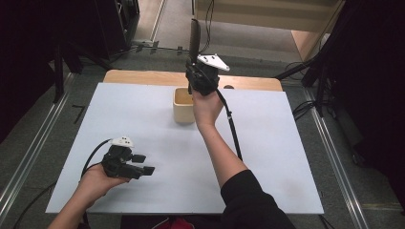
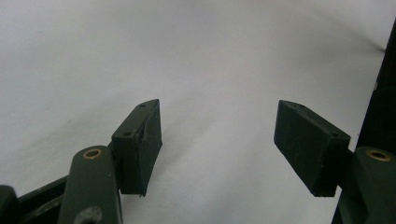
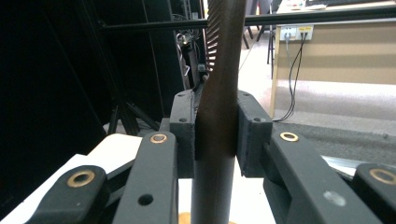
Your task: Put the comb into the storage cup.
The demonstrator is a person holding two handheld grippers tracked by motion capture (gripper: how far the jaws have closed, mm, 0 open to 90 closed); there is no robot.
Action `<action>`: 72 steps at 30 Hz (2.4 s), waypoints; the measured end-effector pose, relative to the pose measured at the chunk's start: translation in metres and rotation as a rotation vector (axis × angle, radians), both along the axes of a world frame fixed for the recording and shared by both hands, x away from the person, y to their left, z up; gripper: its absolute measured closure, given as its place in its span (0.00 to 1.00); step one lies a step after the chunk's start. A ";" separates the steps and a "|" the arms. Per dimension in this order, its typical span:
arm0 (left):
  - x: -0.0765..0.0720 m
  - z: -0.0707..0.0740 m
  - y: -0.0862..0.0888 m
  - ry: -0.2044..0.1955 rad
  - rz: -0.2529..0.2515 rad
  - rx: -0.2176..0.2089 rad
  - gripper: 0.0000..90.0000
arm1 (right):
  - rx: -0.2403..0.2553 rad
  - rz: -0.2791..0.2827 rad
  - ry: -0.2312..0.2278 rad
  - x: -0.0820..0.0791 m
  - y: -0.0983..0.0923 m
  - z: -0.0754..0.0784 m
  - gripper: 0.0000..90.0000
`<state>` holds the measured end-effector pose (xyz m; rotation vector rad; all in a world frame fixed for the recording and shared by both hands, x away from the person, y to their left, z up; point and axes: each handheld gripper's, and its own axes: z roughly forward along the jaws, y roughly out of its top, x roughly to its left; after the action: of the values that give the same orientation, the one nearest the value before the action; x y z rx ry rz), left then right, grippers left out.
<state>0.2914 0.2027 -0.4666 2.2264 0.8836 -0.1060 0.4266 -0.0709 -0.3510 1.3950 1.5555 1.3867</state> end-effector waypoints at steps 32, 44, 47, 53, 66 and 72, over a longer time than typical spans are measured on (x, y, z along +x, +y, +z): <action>0.002 -0.002 0.003 0.000 0.010 -0.006 0.37 | -0.028 -0.037 0.000 0.021 0.010 -0.020 0.78; 0.003 -0.002 0.004 0.003 0.017 -0.007 0.37 | -0.027 -0.033 0.018 0.020 0.013 -0.033 0.78; 0.003 -0.003 0.004 0.005 0.016 -0.010 0.37 | -0.017 -0.033 0.025 0.019 0.012 -0.037 0.78; 0.003 -0.003 0.004 0.005 0.017 -0.012 0.37 | -0.009 -0.032 0.041 0.018 0.011 -0.045 0.78; 0.003 -0.003 0.005 0.004 0.017 -0.014 0.37 | -0.018 -0.024 0.057 0.015 0.016 -0.058 0.77; 0.003 -0.003 0.005 0.006 0.015 -0.012 0.37 | -0.022 -0.021 0.074 0.015 0.017 -0.065 0.77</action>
<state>0.2946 0.2073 -0.4692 2.2090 0.9011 -0.1107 0.4414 -0.0542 -0.4158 1.4604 1.5938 1.3157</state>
